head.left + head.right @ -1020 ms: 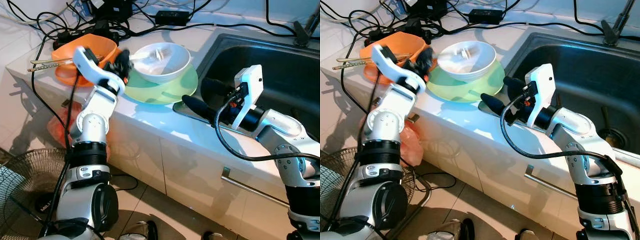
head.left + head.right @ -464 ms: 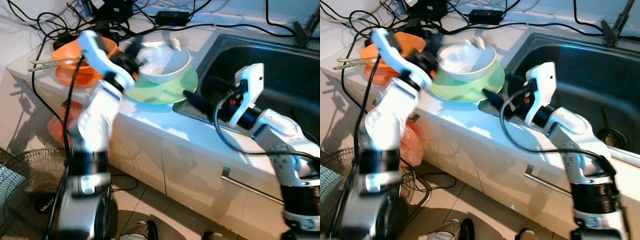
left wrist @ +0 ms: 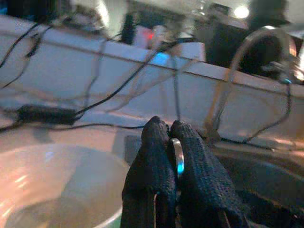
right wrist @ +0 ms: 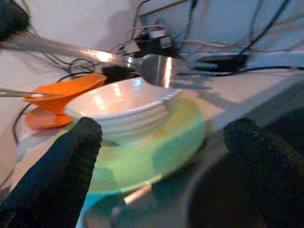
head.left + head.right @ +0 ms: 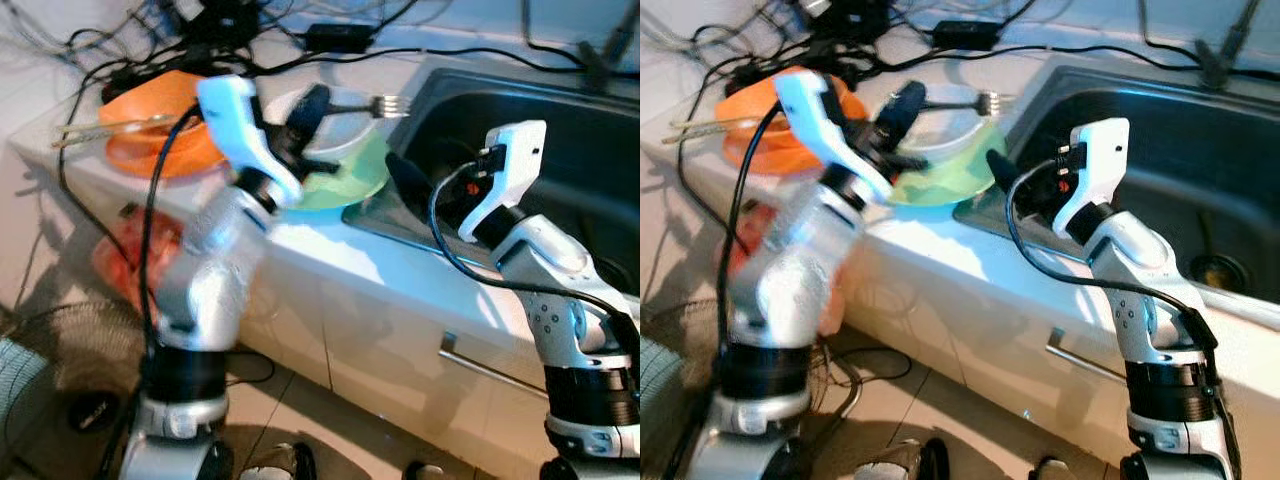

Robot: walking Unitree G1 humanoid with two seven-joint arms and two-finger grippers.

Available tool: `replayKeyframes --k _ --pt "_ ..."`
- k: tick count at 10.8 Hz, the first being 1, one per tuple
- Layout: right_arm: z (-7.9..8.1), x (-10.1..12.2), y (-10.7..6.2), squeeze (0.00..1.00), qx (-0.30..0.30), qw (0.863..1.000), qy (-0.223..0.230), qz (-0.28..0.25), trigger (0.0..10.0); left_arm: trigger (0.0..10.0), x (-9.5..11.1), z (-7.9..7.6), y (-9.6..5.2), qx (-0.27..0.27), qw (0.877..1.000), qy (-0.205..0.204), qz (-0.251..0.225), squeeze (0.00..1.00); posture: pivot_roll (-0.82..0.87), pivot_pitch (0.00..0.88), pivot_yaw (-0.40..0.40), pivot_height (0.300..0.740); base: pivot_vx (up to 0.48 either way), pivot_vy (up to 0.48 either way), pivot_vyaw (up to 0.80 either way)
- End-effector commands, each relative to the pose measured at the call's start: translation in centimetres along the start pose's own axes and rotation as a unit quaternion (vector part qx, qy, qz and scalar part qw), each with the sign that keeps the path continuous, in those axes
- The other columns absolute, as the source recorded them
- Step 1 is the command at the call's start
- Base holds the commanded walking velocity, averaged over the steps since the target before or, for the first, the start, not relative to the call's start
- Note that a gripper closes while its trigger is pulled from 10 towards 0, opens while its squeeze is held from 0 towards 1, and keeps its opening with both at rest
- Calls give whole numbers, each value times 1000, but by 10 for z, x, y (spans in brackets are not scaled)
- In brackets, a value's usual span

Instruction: Kitchen organization

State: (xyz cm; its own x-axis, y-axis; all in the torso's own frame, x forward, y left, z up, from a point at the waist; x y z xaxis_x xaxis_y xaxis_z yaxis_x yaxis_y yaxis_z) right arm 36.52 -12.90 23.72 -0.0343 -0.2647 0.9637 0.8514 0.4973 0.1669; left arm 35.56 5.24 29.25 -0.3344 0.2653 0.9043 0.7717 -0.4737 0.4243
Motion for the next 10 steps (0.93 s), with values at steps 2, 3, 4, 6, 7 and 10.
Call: replayKeyframes --k 2,3,4,6,7,10 --pt "-3 5 1 0 -11 1000 -10 -11 10000 0 -1 -7 -3 -1 1000 30 -6 0 11 99 125 740 0 0 -756" --pt "-5 7 2 0 -19 1000 -10 -16 10000 0 -6 -6 -3 0 1000 29 -1 0 9 96 123 740 0 0 -756" --pt "-7 8 3 0 -25 999 -11 -19 10000 0 -11 -3 -2 5 999 31 2 0 6 95 124 740 0 0 -763" --pt "-10 9 3 0 -34 999 -14 -21 10000 0 -21 3 0 8 1000 17 17 0 -1 96 128 740 0 0 -756" --pt "-14 10 2 0 -45 999 -15 -23 10000 0 -28 10 1 21 999 2 31 0 -8 97 129 740 0 0 -763" --pt "-18 7 3 0 -62 998 -10 -22 10000 0 -41 30 1 65 996 -24 48 0 -11 102 129 740 0 0 -758"
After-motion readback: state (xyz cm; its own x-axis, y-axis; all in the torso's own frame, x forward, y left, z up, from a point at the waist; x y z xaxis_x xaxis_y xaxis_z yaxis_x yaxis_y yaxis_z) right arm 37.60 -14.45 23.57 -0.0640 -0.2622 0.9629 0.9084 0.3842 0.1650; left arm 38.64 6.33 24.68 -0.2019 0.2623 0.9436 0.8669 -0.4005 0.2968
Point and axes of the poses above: a point about 5 cm out from each wrist's last joint towards the gripper, its own y axis pointing out of the wrist towards the gripper, its own x axis along the axis of the wrist's last joint, z = x × y, the point moved 5 cm from there along y, pointing out of the wrist towards the gripper, and after that the axes turned 9 degrees about y, right-handed, at the moved point
